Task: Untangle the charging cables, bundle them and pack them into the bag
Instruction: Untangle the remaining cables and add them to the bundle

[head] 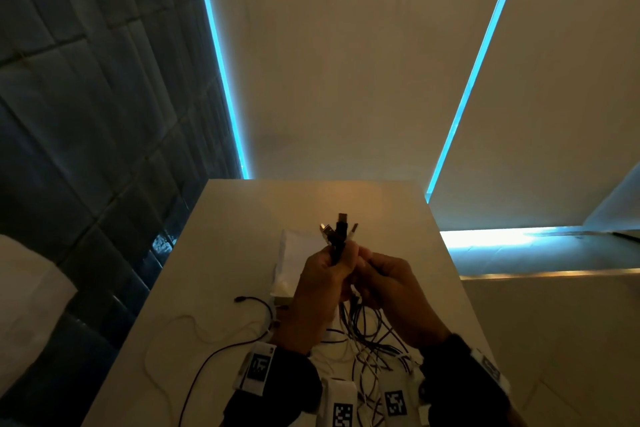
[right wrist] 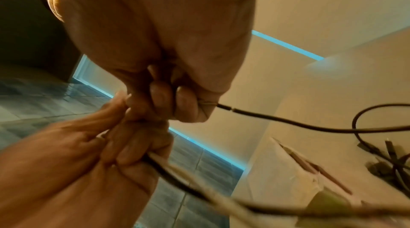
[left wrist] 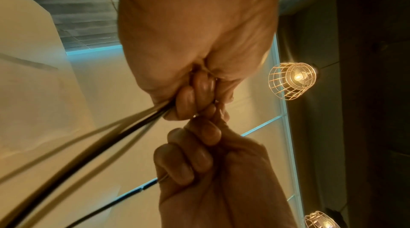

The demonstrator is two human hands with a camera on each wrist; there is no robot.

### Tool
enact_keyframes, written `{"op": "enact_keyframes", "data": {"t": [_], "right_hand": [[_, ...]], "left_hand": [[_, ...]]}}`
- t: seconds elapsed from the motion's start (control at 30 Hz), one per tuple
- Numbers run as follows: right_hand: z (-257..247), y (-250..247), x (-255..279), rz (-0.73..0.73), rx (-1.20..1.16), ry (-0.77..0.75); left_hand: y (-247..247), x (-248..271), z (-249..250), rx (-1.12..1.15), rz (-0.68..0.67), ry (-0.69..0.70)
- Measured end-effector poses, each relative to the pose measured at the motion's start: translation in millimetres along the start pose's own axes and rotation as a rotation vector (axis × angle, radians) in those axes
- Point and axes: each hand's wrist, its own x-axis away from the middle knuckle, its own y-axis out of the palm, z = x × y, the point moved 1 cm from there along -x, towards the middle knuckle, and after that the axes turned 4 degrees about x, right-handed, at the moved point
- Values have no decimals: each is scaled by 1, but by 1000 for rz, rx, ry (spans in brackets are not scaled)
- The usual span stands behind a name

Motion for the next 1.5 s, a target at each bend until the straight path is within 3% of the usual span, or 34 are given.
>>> {"op": "enact_keyframes", "data": {"t": [0.13,0.33,0.5,0.93,1.17,1.33,1.5], "right_hand": [[2,6,0,-67,-6,1],[25,-4,-1,-138,217,22],[62,-11,-5,-138,366,46],[110,-15,-11,-66,594,52],[121,-19,-5,-35,636,149],[97,-15,-13,128,535,146],[26,-4,-16,139,260,-56]], "left_hand": [[-7,-1,-2,-3,89,16],[-17,-7,5,89,211,124],[-21,-6,14,289,151,151],[-29,-7,15,287,105,139],[-30,-8,12,256,117,107],[-28,-5,11,133,136,47],[-26,-5,4,-59,174,-30]]}}
